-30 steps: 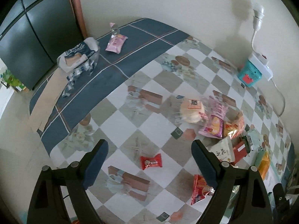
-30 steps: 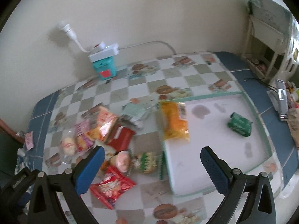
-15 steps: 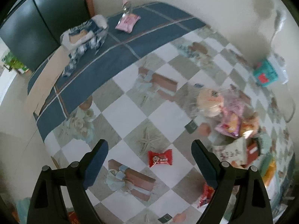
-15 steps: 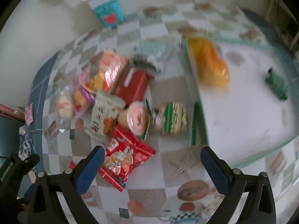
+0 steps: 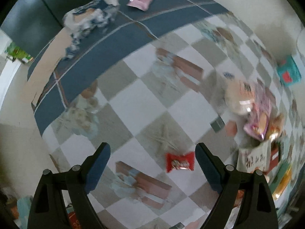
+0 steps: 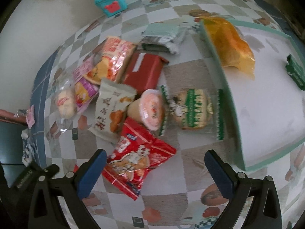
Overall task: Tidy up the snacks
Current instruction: 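Move left gripper to small red candy while right gripper approaches red 'nice' bag, then close left gripper on red candy while right gripper grasps red 'nice' bag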
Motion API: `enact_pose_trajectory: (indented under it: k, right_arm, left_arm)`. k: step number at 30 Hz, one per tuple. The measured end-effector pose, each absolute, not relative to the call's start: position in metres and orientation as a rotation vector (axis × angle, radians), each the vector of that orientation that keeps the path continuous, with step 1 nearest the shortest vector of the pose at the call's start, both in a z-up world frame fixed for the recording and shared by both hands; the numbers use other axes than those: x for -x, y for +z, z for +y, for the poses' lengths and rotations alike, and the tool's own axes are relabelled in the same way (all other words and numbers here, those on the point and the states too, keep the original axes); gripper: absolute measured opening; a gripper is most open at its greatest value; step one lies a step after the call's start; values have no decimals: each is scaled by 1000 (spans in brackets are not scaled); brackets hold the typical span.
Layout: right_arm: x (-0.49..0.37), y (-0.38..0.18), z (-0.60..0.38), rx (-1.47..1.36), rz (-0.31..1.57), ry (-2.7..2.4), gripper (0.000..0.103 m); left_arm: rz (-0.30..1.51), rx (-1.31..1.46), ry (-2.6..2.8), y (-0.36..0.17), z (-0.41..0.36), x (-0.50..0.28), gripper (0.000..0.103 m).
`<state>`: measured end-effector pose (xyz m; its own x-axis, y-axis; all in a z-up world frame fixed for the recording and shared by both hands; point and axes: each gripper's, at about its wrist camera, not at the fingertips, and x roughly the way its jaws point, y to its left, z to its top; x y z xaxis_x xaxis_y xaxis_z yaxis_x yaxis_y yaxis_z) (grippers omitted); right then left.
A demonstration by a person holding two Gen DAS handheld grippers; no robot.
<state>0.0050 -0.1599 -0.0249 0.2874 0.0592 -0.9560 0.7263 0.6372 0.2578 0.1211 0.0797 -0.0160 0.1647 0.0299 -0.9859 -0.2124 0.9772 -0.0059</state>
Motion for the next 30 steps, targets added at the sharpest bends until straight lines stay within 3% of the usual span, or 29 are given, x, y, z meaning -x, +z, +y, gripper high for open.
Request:
enact_pose_trajectory:
  k: [12,30]
  right_arm:
    - [-13,-46,-154,-687,1310,-526,103]
    - [-18,-74,-137,-494,1410,-505,103]
  left_arm:
    - [1398,250,166,-14,103,-131,91]
    - [1529,176,38,-61,55,-138,91]
